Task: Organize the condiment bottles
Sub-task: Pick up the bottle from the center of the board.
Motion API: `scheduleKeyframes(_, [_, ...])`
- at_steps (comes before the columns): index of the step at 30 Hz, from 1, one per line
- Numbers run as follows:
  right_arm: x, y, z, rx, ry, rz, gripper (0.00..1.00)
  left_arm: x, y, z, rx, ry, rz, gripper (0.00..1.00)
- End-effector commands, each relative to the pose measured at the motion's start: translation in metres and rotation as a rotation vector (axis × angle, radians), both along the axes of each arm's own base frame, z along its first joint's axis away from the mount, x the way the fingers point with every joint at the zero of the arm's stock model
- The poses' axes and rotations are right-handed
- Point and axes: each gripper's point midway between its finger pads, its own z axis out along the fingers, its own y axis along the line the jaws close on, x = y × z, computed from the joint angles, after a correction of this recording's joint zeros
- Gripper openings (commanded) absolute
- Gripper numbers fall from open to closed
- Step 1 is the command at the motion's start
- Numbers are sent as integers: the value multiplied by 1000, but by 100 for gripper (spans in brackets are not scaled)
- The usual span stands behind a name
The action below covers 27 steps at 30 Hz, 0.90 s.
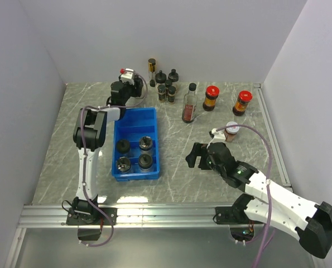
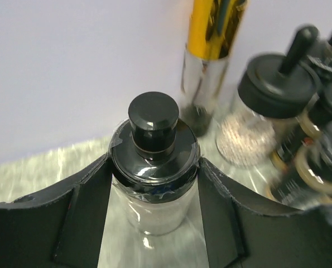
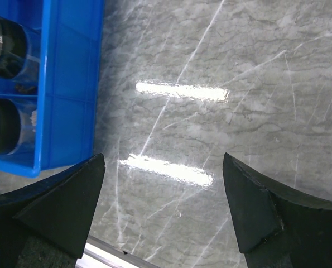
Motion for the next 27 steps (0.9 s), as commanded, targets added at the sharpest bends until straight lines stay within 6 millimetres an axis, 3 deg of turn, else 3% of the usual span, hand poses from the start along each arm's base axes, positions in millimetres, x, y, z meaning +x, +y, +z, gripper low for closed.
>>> scheduleKeyframes(1, [0, 5, 14, 62, -42, 3, 92, -17, 1, 69, -47, -93, 1, 0])
scheduleKeyframes(12, [-10, 2, 13, 102, -53, 5, 91, -68, 17, 99, -89, -37, 55, 0])
scheduleKeyframes(14, [-11, 1, 11, 108, -50, 6, 91, -76, 19, 115, -87, -69, 69, 0])
scheduleKeyframes(17, [-13, 2, 11, 112, -53, 10, 90, -82, 21, 119, -68, -67, 97, 0])
scheduleKeyframes(23, [-12, 2, 14, 108, -65, 14, 90, -100, 28, 155, -48, -92, 134, 0])
scheduleKeyframes(24, [-11, 2, 15, 105, -67, 12, 90, -109, 29, 168, -48, -109, 136, 0])
scheduleKeyframes(27, [-9, 4, 19, 100, -75, 20, 90, -128, 37, 179, -64, -91, 177, 0])
